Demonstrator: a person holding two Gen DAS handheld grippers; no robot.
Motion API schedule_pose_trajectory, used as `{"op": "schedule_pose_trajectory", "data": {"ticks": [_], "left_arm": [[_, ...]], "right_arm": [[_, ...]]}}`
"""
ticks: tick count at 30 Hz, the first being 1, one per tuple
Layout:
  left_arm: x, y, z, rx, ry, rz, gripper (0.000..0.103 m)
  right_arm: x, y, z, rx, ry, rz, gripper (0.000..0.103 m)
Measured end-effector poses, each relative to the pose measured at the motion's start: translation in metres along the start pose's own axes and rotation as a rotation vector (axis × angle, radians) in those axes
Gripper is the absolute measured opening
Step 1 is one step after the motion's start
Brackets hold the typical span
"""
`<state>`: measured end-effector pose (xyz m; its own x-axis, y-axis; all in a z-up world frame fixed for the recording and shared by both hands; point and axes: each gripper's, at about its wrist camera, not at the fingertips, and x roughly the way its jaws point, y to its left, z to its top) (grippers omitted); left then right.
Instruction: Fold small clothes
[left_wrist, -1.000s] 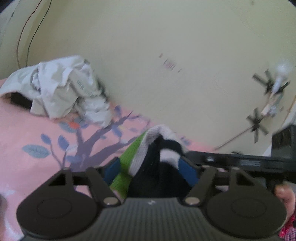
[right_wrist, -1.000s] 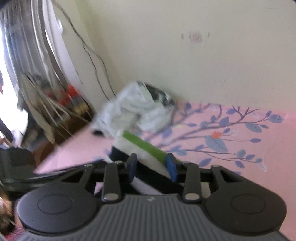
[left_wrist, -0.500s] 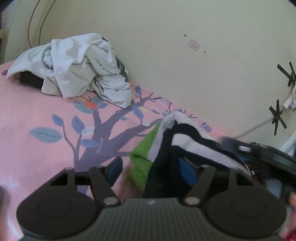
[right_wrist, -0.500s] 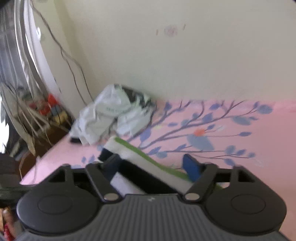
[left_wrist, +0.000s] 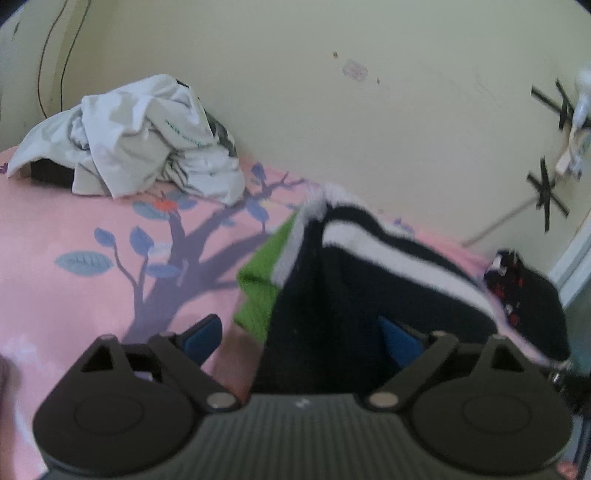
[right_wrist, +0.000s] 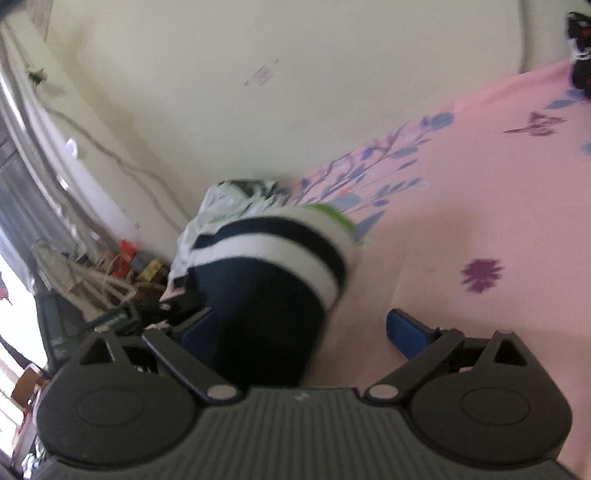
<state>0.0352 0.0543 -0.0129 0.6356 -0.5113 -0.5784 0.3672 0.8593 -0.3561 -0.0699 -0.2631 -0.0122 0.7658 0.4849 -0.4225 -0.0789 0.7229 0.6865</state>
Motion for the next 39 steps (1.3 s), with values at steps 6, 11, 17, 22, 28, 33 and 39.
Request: {"op": "schedule_pose_trajectory", "data": {"ticks": [6, 11, 17, 22, 28, 33, 39], "left_arm": [[0.003, -0.009, -0.007, 0.05, 0.027, 0.023, 0.101], [0.007, -0.011, -0.007, 0.06, 0.036, 0.038, 0.103], [0.008, -0.016, -0.009, 0.09, 0.032, 0.066, 0.103], [0.009, -0.018, -0.01, 0.104, 0.027, 0.081, 0.103], [0.009, -0.02, -0.011, 0.121, 0.02, 0.098, 0.103], [0.009, -0.022, -0.012, 0.13, 0.015, 0.111, 0.103], [0.009, -0.021, -0.013, 0.128, 0.02, 0.115, 0.103]], "right_arm": [[0.039, 0.031, 0.002, -0.168, 0.06, -0.035, 0.097], [0.039, 0.029, 0.0, -0.191, 0.054, -0.035, 0.097], [0.038, 0.028, -0.001, -0.177, 0.046, -0.027, 0.097], [0.037, 0.029, -0.002, -0.178, 0.046, -0.028, 0.097], [0.036, 0.03, -0.003, -0.189, 0.049, -0.035, 0.097], [0.036, 0.033, -0.004, -0.209, 0.051, -0.052, 0.097], [0.036, 0.033, -0.006, -0.219, 0.052, -0.059, 0.097]]}}
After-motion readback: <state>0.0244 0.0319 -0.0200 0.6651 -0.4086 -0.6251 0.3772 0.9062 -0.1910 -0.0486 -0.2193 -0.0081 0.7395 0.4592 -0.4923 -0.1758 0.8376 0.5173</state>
